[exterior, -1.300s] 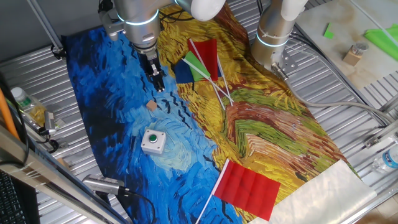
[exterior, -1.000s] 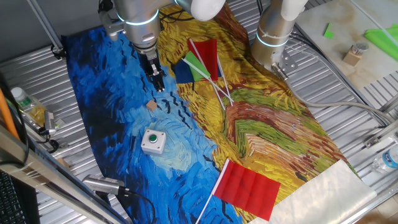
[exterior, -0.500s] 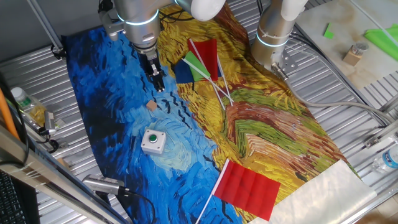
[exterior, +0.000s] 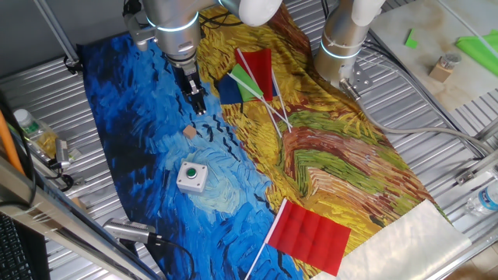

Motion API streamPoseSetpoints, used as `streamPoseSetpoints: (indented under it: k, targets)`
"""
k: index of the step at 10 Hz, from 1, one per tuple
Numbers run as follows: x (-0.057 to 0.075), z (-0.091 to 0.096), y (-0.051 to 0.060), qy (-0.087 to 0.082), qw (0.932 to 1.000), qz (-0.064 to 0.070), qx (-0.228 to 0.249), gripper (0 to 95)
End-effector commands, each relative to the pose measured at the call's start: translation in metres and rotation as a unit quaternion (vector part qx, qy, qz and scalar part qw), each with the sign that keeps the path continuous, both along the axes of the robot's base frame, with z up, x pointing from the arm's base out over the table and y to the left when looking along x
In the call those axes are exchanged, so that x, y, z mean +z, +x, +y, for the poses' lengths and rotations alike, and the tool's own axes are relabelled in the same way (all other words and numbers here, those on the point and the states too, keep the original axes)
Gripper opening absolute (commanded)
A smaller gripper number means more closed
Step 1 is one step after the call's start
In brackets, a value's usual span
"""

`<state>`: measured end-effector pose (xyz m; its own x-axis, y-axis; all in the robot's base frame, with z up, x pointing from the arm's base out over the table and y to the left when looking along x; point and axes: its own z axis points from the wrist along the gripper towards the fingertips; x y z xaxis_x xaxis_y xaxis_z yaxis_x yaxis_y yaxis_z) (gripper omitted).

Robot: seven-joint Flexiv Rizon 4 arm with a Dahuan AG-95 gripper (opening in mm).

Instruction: Pick up the small block on the left and move it to the right

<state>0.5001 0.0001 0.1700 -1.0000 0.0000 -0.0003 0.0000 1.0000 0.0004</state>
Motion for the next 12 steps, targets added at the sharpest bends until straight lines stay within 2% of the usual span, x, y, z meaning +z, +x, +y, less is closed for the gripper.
streamPoseSetpoints:
  k: [1, 12]
  targets:
    - [0.0, -0.0001, -0.0001, 0.007, 0.9556, -0.013, 0.294, 0.0]
    - [0.0, -0.0001, -0.0001, 0.004, 0.9569, -0.012, 0.29, 0.0]
